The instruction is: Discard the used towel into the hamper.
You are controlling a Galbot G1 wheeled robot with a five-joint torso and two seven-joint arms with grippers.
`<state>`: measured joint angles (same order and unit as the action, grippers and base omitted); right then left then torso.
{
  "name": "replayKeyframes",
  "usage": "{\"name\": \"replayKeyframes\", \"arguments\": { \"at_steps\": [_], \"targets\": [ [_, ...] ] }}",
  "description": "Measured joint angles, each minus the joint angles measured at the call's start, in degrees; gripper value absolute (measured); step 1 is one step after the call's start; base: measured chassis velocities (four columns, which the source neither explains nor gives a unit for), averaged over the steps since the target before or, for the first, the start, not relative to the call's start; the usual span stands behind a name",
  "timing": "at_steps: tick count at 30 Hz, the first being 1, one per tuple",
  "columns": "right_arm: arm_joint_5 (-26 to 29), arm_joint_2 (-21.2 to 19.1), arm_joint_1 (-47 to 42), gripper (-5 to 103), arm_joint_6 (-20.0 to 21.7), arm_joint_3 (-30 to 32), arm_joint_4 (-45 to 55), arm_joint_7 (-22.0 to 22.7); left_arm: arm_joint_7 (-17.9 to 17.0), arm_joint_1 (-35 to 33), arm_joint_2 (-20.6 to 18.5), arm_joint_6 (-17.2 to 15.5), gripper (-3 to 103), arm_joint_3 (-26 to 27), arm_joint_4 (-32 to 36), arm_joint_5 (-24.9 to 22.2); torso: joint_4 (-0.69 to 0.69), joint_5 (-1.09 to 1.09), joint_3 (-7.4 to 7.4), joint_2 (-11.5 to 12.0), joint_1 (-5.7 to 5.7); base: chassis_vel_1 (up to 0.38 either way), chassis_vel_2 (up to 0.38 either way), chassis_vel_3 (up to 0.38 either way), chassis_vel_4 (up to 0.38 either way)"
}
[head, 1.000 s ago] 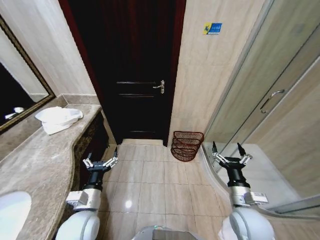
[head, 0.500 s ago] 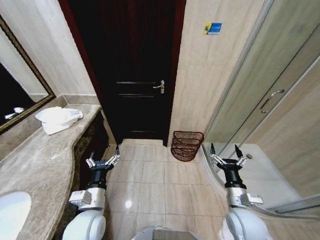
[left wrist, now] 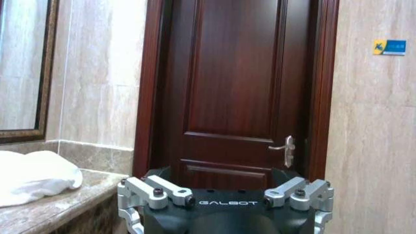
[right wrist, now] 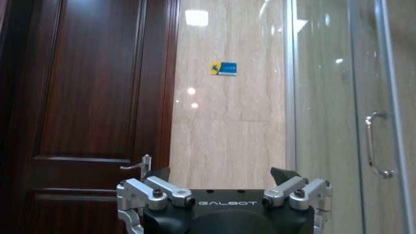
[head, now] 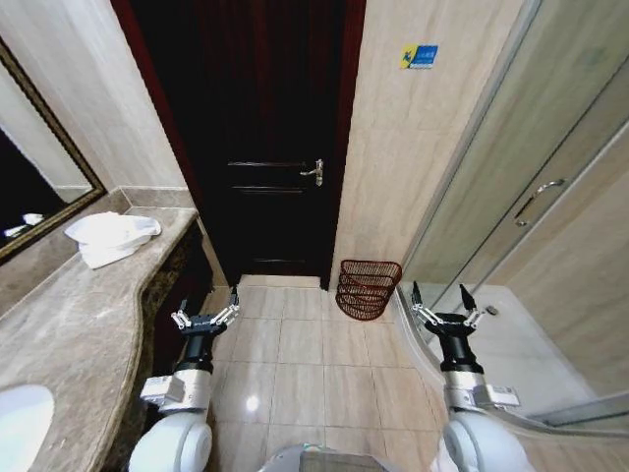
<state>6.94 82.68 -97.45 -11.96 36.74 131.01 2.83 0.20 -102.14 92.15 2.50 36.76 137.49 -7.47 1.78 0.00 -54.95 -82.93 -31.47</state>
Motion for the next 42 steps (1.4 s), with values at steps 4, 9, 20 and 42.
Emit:
{"name": "replayKeyframes", "arguments": {
  "at_steps": [4,9,20,42],
  "targets": [
    [-0.1,0.1,0.0,100,-0.2,0.0,-0.2,-0.3,0.0,0.1,0.0,0.4,100,0.0,-0.3,0.1,0.01,0.00,0.00,0.0,-0.01,-0.101,0.095,0.103,-0.107],
    [-0.1,0.0,0.1,100,-0.4,0.0,-0.5,-0.3,-0.2,0.3,0.0,0.7,100,-0.1,-0.8,0.1,-0.01,0.00,0.00,0.0,0.00,-0.076,0.076,0.073,-0.076],
    [0.3,0.0,0.6,100,-0.5,0.1,-1.0,-0.3,-0.1,0.6,0.0,2.1,100,0.1,-1.6,0.8,0.00,-0.01,0.00,0.0,0.02,-0.098,0.099,0.088,-0.098],
    [0.5,0.0,0.5,100,-0.9,-0.1,-0.9,-0.5,-0.3,0.4,0.0,2.0,100,-0.4,-1.3,0.7,0.00,0.00,0.00,0.0,0.00,-0.150,0.154,0.158,-0.154]
  ]
}}
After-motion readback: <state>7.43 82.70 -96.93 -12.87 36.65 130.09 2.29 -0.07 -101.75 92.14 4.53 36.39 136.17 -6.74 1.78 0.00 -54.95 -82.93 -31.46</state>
